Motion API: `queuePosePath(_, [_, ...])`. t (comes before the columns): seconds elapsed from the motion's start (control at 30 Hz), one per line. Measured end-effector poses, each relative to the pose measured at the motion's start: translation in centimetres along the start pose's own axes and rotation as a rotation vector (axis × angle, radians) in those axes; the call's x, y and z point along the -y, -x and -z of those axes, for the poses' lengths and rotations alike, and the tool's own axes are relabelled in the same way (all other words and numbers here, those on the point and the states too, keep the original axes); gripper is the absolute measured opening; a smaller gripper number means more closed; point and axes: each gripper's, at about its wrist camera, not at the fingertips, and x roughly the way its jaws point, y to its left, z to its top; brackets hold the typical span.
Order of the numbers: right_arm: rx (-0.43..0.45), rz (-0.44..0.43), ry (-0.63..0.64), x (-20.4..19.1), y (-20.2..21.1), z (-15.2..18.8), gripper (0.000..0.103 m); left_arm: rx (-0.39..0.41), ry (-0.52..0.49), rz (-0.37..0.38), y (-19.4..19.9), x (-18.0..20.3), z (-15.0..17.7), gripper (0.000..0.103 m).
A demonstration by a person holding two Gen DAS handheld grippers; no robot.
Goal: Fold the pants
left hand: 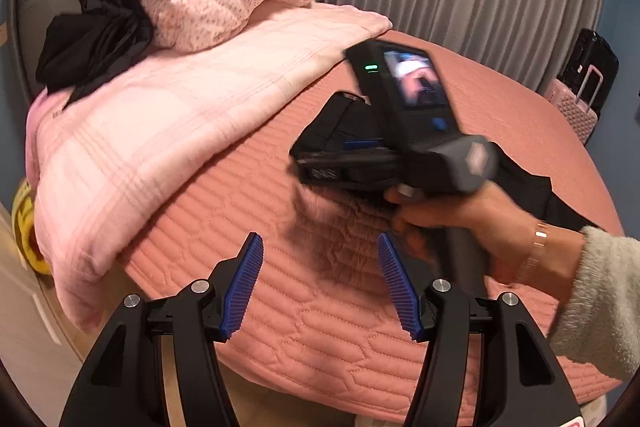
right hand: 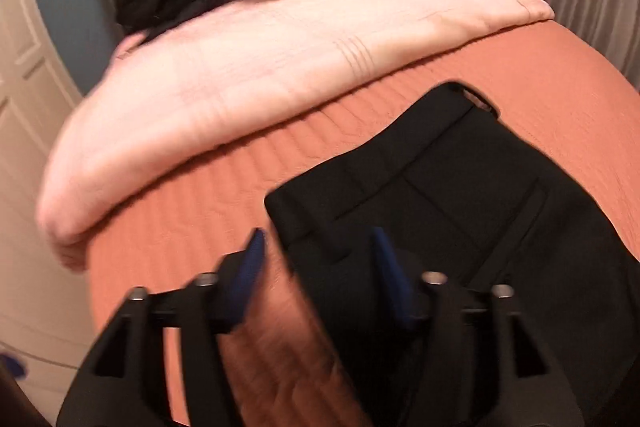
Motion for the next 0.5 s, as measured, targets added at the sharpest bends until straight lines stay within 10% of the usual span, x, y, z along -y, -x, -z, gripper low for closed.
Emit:
queuePosePath(0.17, [0.111,0.051,-0.138,7.9,11.4,7.8,0.076,0.031,-0.118,0.031,-1.3,3.1,-2.5,0.062])
queuePosePath(0.33, [-0.029,0.41,-0.418,20.2,19.6,18.9,0.041,0.053,-0.27,0.091,-5.4,11.5,-5.9,0.067])
queuePosePath(0.5, [-0.086,0.441,-0.563,27.2,19.9,24.1,0.032,0.001,-0.295,0.121,-13.8,20.5,-6.1,0.068])
